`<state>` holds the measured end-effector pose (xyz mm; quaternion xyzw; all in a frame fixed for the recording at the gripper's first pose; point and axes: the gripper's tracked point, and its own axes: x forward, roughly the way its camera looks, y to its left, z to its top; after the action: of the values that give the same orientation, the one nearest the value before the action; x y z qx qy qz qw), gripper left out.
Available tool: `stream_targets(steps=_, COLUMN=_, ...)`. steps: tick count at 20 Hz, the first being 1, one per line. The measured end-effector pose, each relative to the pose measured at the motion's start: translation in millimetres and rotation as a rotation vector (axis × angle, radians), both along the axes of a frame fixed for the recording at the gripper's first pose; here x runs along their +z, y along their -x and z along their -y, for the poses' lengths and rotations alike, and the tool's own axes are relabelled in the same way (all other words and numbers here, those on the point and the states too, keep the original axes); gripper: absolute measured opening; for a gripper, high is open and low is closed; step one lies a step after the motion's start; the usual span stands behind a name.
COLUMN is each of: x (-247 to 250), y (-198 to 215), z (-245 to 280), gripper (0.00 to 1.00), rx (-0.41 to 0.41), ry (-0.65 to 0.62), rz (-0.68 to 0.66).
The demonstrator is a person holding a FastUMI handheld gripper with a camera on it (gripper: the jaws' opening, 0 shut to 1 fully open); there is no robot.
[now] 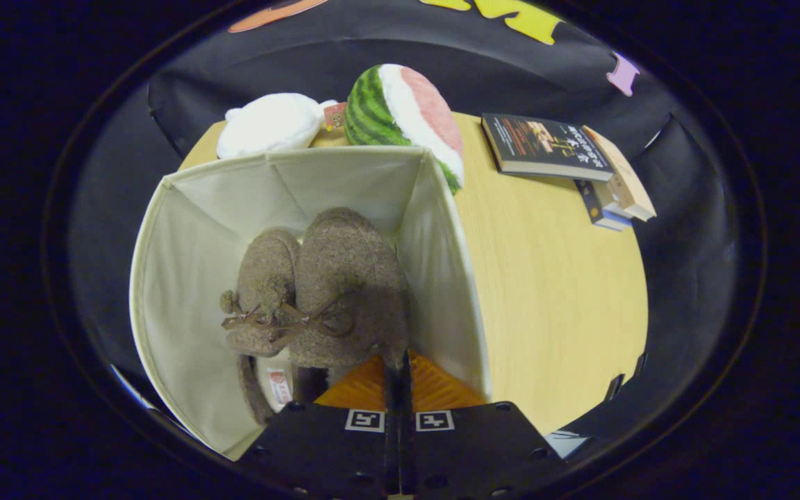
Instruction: Open the storage box then place both shoes into the box .Put the left shoe in first, then the right shoe, with the right side of both shoes facing outward in a uniform manner.
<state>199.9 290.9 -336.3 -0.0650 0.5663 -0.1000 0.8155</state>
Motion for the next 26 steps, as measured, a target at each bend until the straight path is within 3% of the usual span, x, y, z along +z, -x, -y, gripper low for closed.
stream_targets(steps=6, x=-12.4, y=3.1, z=-7.9, gripper=0.07, rx=-0.009, ry=-0.038, rz=-0.012)
stream_targets(steps=8, x=-4.8, y=3.9, z=-13.0, gripper=0.14, rx=0.019, ry=-0.037, rz=-0.009)
stream_targets(steps=12, x=12.4, y=8.4, z=-19.9, gripper=0.41, rx=0.062, ry=-0.053, rz=0.018)
stream_targets(steps=17, x=48.2, y=20.5, z=-29.3, gripper=0.93, rx=0.135, ry=-0.118, rz=0.073)
stream_targets(steps=26, x=158.4, y=46.3, z=9.7, gripper=0.96, rx=0.228, ry=-0.109, rz=0.318)
